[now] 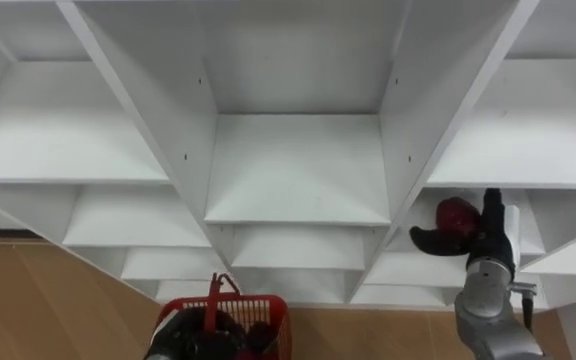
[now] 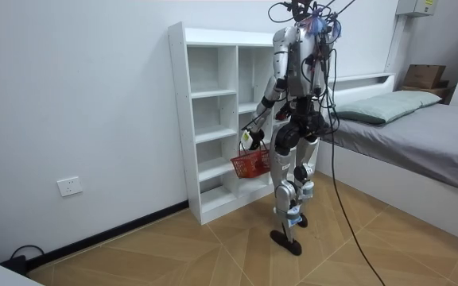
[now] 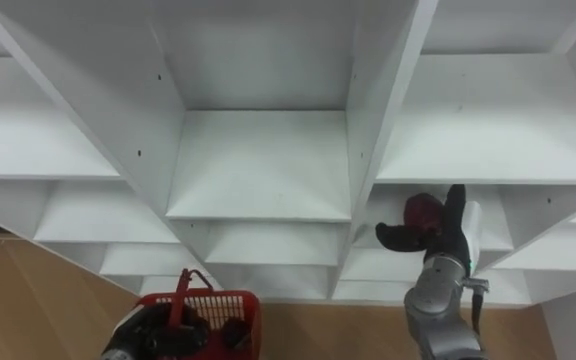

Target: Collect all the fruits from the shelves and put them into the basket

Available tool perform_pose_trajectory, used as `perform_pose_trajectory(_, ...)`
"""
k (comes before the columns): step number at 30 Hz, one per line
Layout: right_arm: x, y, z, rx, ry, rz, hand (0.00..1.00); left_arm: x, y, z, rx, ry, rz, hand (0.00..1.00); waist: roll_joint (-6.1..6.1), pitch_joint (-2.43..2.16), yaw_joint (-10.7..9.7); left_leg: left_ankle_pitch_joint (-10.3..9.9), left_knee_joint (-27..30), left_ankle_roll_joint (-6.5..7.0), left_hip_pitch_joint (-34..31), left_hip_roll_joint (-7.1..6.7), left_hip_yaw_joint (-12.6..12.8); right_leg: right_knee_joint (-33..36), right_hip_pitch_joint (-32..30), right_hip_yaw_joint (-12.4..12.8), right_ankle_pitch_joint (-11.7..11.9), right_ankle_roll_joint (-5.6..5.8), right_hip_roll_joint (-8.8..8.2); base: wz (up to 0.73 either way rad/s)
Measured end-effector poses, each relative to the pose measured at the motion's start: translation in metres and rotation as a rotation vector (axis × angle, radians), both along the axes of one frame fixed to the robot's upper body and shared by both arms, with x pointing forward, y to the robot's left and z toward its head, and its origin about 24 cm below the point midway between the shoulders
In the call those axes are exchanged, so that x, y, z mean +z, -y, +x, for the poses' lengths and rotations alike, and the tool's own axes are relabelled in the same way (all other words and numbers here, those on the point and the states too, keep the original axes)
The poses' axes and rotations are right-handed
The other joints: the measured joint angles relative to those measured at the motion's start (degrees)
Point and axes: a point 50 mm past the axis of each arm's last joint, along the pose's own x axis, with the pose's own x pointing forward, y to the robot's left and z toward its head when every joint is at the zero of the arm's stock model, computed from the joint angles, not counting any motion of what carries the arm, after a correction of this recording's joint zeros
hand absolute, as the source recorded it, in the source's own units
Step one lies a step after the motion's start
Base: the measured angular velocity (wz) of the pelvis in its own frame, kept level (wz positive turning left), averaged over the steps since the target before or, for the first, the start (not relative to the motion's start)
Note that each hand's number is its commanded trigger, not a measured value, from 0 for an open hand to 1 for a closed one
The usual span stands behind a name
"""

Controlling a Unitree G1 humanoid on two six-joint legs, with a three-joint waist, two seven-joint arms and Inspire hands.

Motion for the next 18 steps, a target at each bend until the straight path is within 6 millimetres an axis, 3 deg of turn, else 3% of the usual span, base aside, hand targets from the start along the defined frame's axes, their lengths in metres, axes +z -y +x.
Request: perform_pose_trajectory(18,-0.0025,0.0013,-0.0004,-0.013,-0.005,0.001,0.0,-0.0046,0.0082,-0.0056,-0.054,-0.032,0.004,1.0,0.07,0.11,-0.3,0.3,0.1,0.23,-0.9,-0.54,-0.5,0.0,-0.2,-0.4,-0.3,0.42,-0.68,0.03)
